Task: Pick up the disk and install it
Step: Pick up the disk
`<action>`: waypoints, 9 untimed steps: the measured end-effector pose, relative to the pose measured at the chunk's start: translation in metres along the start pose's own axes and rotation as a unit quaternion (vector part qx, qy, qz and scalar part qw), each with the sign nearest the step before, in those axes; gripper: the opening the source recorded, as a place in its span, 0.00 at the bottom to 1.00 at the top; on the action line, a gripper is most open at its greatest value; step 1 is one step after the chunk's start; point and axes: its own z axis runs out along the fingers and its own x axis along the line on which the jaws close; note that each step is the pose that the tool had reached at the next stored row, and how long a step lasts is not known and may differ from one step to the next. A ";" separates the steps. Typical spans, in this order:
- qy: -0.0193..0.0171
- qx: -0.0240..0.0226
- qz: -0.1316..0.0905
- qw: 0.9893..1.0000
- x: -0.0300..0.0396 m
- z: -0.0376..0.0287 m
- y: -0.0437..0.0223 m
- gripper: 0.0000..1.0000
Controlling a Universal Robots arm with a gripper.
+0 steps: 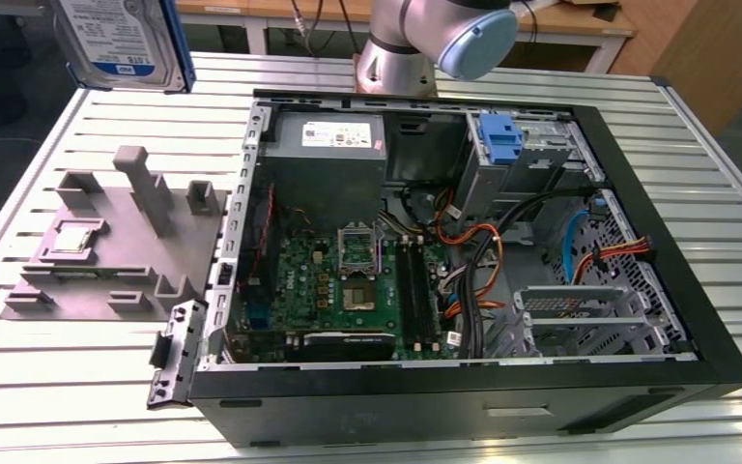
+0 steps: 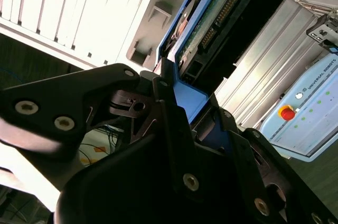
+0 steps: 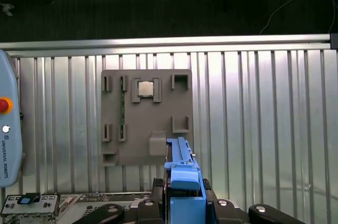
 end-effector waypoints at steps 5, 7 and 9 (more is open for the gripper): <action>0.000 0.000 0.000 1.000 0.0000 0.0000 -0.0002 0.36; 0.000 0.000 0.000 1.000 0.0007 0.0000 -0.0003 0.36; 0.000 0.000 0.000 1.000 0.0024 -0.0001 -0.0003 0.36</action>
